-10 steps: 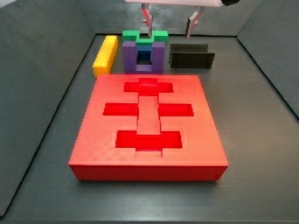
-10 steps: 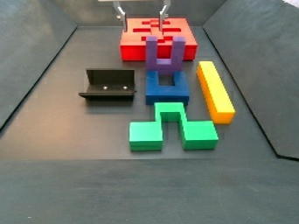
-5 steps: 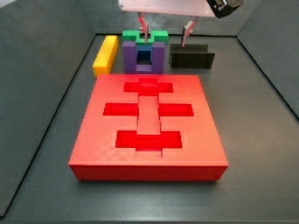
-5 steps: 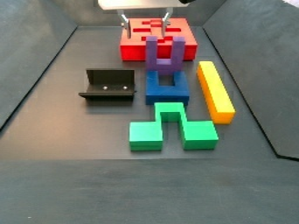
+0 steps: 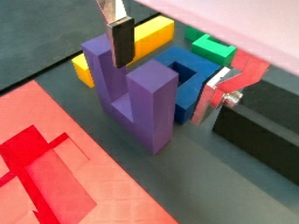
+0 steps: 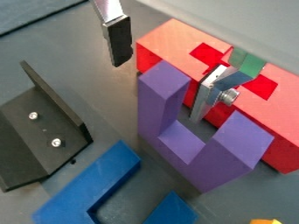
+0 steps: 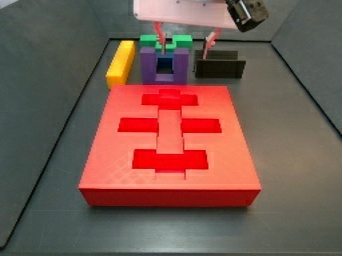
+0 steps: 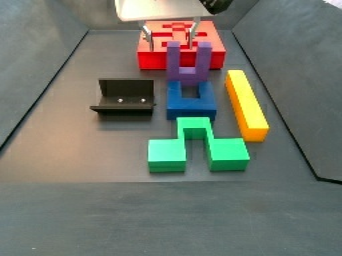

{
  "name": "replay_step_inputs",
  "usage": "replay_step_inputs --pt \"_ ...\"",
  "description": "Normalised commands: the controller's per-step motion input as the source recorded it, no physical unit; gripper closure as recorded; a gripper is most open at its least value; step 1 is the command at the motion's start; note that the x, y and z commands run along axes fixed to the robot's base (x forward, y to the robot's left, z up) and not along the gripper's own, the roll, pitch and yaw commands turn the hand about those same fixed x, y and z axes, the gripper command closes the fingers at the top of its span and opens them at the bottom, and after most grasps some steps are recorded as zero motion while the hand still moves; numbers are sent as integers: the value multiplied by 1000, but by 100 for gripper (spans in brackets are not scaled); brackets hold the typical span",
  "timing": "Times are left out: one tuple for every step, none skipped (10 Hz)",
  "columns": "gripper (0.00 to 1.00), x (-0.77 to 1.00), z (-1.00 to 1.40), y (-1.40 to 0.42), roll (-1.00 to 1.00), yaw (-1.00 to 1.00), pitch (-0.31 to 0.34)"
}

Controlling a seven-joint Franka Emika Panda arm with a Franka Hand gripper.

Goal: Pick up the purple object. Move up. Move to above the board. Insert the purple object.
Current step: Pick up the purple object.

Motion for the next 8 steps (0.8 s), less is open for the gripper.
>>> replay_step_inputs --pt "0 -31 -274 0 0 0 0" --pt "0 -20 -300 0 11 0 0" --pt "0 -23 -251 0 7 0 0" --pt "0 0 0 0 13 0 0" --pt "0 0 0 0 0 0 0" --pt "100 0 0 0 0 0 0" --pt "100 0 0 0 0 0 0" --pt "100 0 0 0 0 0 0"
